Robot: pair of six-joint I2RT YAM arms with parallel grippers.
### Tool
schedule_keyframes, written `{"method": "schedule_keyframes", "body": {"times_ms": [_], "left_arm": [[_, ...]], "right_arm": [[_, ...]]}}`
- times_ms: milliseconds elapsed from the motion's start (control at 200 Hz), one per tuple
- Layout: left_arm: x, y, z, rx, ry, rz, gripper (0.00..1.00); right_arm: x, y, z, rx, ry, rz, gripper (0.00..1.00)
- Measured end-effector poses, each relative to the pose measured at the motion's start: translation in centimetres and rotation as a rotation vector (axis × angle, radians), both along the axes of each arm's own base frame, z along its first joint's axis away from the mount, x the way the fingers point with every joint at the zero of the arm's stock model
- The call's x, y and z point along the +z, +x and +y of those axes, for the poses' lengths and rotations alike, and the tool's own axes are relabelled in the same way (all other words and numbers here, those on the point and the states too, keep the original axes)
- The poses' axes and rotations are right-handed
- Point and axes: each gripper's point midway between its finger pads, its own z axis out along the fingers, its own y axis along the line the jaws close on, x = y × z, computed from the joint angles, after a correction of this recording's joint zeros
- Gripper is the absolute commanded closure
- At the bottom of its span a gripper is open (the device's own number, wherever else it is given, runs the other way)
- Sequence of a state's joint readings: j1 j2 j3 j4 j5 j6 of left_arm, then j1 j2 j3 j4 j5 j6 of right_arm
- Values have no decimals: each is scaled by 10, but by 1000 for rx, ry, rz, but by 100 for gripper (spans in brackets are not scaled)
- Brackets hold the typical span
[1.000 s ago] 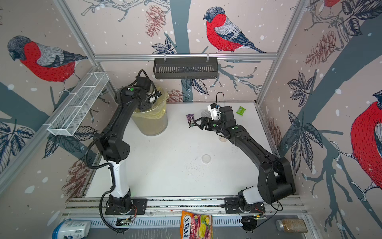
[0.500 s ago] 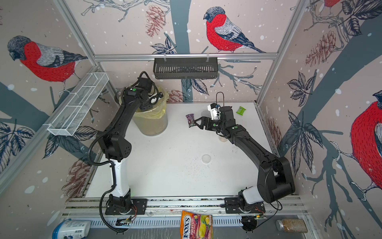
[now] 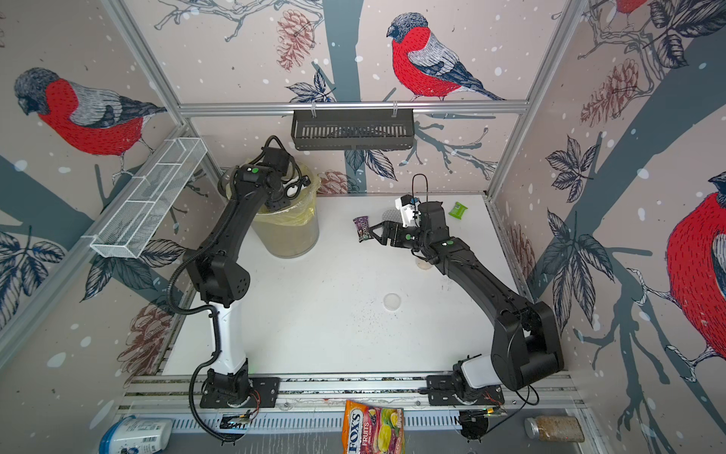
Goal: Empty moldy rice from jars
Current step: Pour the moldy rice from the jar into the trash bin.
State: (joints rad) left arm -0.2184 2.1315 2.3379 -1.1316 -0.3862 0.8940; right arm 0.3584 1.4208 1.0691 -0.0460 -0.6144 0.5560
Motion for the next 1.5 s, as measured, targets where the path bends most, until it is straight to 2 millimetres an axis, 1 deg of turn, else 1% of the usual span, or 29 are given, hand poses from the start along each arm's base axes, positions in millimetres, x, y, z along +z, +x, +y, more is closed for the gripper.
{"method": "schedule_keyframes", "body": {"times_ms": [85, 175, 230, 300, 330, 375, 445, 495, 625, 735, 800, 850, 955, 980, 1036, 1081, 1156, 1241, 1371, 1496], "left_arm": [[6, 2, 2, 11, -6, -21, 100], [1, 1, 1, 6, -17, -4, 100], [-4, -2, 6, 27, -27, 10, 100], [1, -1, 10, 42, -33, -2, 100], [4, 0, 10, 46, -27, -13, 100], [6, 0, 6, 42, -42, -21, 100], [3, -2, 4, 40, -49, -12, 100], [2, -2, 6, 50, -46, -11, 100], [-2, -8, 10, 56, -45, 8, 100], [4, -5, 20, 83, -31, -19, 100], [2, -8, 11, 58, -29, -5, 100], [1, -6, 2, 35, -66, -4, 100], [7, -1, 21, 94, -69, -36, 100], [7, -2, 22, 95, -66, -37, 100], [-1, -7, 14, 73, -81, -11, 100], [-2, -8, 9, 60, -99, -2, 100], [3, -6, 16, 78, -106, -20, 100], [11, -3, 25, 102, -91, -48, 100], [19, 4, 27, 107, -94, -78, 100], [29, 5, 30, 132, -115, -117, 100]], "right_arm": [[2, 0, -1, -12, 10, 7, 12], [2, 0, 0, -14, 13, 9, 12], [2, 0, 1, -10, 14, 7, 12], [4, 0, 2, -11, 20, 5, 12], [6, 1, 2, -16, 28, 12, 12], [11, 2, 3, -15, 32, 1, 12], [19, 4, 5, -17, 38, -21, 12], [23, 5, 7, -12, 43, -34, 12], [17, 6, 10, -7, 38, -22, 12], [15, 5, 14, -4, 35, -19, 12], [15, 4, 18, 5, 36, -21, 13], [14, 2, 20, 11, 35, -14, 13], [12, 1, 20, 3, 31, -16, 13], [12, 1, 20, 0, 31, -14, 13], [12, 1, 20, -5, 35, -3, 13], [13, 2, 21, -5, 33, -2, 12], [16, 3, 22, -5, 37, -12, 13], [16, 3, 21, -10, 33, -10, 13], [15, 3, 21, -11, 32, -8, 13], [14, 4, 18, -15, 27, -7, 13]]}}
